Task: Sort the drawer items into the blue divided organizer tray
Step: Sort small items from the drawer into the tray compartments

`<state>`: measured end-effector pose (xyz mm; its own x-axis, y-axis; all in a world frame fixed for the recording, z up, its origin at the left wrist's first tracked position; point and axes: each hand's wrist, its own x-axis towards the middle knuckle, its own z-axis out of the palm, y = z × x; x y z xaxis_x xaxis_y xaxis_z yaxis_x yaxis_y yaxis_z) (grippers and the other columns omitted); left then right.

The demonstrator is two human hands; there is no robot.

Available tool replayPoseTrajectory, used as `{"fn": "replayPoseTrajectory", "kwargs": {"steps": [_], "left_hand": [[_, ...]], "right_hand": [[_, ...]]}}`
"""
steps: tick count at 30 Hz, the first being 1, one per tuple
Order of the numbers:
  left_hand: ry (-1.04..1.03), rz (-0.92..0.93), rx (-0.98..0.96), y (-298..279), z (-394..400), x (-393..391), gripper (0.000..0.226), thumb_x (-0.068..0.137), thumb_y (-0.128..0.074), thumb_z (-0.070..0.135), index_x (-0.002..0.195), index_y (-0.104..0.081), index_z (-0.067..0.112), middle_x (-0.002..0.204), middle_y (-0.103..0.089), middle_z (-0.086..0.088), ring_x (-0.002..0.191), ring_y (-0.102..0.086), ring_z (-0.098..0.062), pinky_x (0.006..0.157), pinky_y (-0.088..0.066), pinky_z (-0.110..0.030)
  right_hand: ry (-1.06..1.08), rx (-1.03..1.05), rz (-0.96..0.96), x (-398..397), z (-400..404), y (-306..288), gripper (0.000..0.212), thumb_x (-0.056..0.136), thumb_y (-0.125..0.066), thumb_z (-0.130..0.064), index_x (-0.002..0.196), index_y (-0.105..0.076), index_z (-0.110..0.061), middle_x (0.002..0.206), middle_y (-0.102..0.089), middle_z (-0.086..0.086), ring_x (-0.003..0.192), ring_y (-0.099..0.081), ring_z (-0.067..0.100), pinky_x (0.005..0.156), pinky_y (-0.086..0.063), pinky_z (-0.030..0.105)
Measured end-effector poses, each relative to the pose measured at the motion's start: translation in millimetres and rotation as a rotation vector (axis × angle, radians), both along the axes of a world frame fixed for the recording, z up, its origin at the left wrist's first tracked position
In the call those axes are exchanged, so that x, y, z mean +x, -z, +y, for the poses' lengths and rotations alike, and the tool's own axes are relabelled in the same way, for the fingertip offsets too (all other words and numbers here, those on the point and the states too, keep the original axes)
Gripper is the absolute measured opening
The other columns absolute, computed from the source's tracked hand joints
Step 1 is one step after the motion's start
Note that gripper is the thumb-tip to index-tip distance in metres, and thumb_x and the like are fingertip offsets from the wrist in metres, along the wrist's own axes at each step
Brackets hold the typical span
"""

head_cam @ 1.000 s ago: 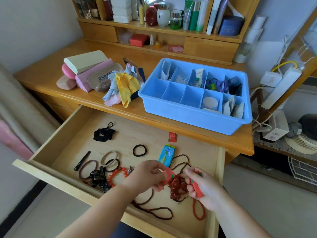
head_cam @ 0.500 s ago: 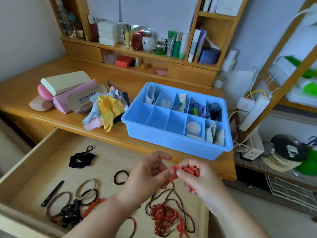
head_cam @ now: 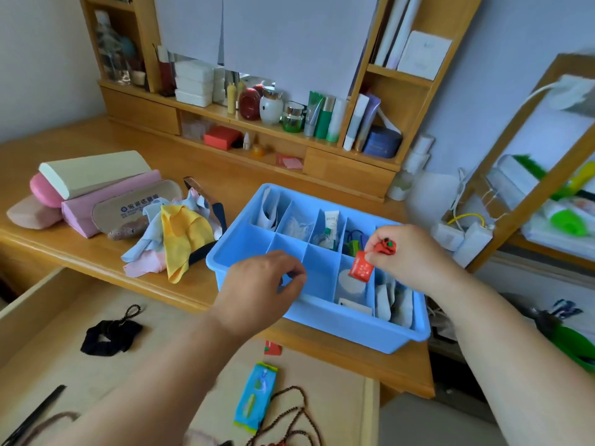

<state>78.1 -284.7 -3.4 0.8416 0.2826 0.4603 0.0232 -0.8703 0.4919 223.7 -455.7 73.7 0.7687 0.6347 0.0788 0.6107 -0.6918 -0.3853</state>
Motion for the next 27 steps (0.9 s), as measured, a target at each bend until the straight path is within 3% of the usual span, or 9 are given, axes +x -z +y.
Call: {"fn": "replayPoseTrajectory", "kwargs": {"steps": [3, 7, 10, 13, 17, 20, 22, 25, 27], "left_hand": [[0.019, 0.003, 0.036, 0, 1, 0, 0.016, 0.092, -0.054, 0.035, 0.088, -0.068, 0.029, 0.081, -0.062, 0.015, 0.070, -0.056, -0.005, 0.056, -0.037, -0.012], [0.025, 0.034, 0.062, 0, 0, 1, 0.017, 0.092, -0.054, 0.035, 0.089, -0.069, 0.029, 0.083, -0.063, 0.015, 0.072, -0.057, -0.006, 0.057, -0.040, -0.013], [-0.002, 0.018, 0.011, -1, 0, 1, 0.010, 0.089, -0.059, 0.030, 0.090, -0.069, 0.029, 0.084, -0.062, 0.018, 0.077, -0.056, -0.002, 0.060, -0.033, -0.004], [0.041, -0.042, -0.301, -10, -8, 11, 0.009, 0.088, -0.063, 0.023, 0.090, -0.066, 0.032, 0.077, -0.058, 0.022, 0.076, -0.051, 0.004, 0.062, -0.035, -0.002], [0.263, 0.020, -0.594, -33, -31, 38, 0.007, 0.084, -0.070, 0.023, 0.091, -0.068, 0.024, 0.065, -0.055, 0.016, 0.057, -0.047, 0.002, 0.058, -0.038, -0.008], [0.337, 0.045, -0.589, -40, -46, 52, 0.009, 0.079, -0.074, 0.014, 0.081, -0.065, 0.014, 0.060, -0.053, 0.011, 0.051, -0.043, -0.001, 0.053, -0.038, -0.015], [0.338, 0.063, -0.508, -44, -50, 57, 0.016, 0.078, -0.072, 0.009, 0.071, -0.061, 0.017, 0.056, -0.053, 0.011, 0.048, -0.044, -0.001, 0.052, -0.037, -0.013], [0.379, 0.106, -0.539, -52, -46, 61, 0.018, 0.082, -0.068, 0.005, 0.070, -0.063, 0.017, 0.053, -0.058, 0.012, 0.048, -0.051, 0.002, 0.054, -0.039, -0.009], [0.359, 0.092, -0.606, -56, -38, 62, 0.015, 0.085, -0.067, 0.007, 0.072, -0.063, 0.014, 0.052, -0.060, 0.012, 0.050, -0.054, 0.001, 0.054, -0.043, -0.011]], "right_hand": [[-0.048, -0.142, 0.045, -4, 8, 15, 0.025, 0.084, -0.066, -0.022, 0.067, -0.055, -0.036, 0.075, -0.059, -0.014, 0.070, -0.055, 0.004, 0.057, -0.041, 0.022], [-0.077, -0.178, 0.084, -15, 7, 33, 0.007, 0.084, -0.068, -0.023, 0.083, -0.068, -0.030, 0.089, -0.070, -0.010, 0.084, -0.063, 0.012, 0.076, -0.052, 0.031], [0.054, 0.123, 0.204, -7, 2, 27, 0.004, 0.083, -0.070, -0.030, 0.086, -0.067, -0.030, 0.078, -0.066, -0.011, 0.064, -0.060, 0.007, 0.057, -0.045, 0.021], [0.235, 0.573, 0.688, -4, -1, 14, 0.025, 0.088, -0.064, -0.037, 0.094, -0.065, -0.013, 0.058, -0.063, -0.003, 0.041, -0.048, 0.009, 0.039, -0.036, 0.020], [0.258, 0.655, 0.859, -13, 10, 13, 0.041, 0.090, -0.053, -0.050, 0.084, -0.060, -0.010, 0.053, -0.061, 0.002, 0.037, -0.048, 0.012, 0.033, -0.034, 0.020], [0.305, 0.702, 0.876, -20, 21, 17, 0.029, 0.092, -0.055, -0.042, 0.078, -0.061, -0.018, 0.053, -0.062, -0.002, 0.041, -0.052, 0.011, 0.041, -0.039, 0.019], [0.382, 0.749, 0.928, -21, 25, 21, 0.024, 0.092, -0.055, -0.037, 0.077, -0.063, -0.020, 0.053, -0.063, -0.003, 0.045, -0.056, 0.012, 0.046, -0.042, 0.021], [0.382, 0.889, 1.032, -18, 24, 22, 0.020, 0.094, -0.053, -0.030, 0.082, -0.062, -0.016, 0.057, -0.064, 0.001, 0.044, -0.057, 0.013, 0.041, -0.042, 0.021], [0.359, 0.922, 0.983, -12, 22, 20, 0.018, 0.095, -0.053, -0.029, 0.084, -0.059, -0.016, 0.061, -0.062, 0.004, 0.041, -0.054, 0.014, 0.038, -0.040, 0.020]]}}
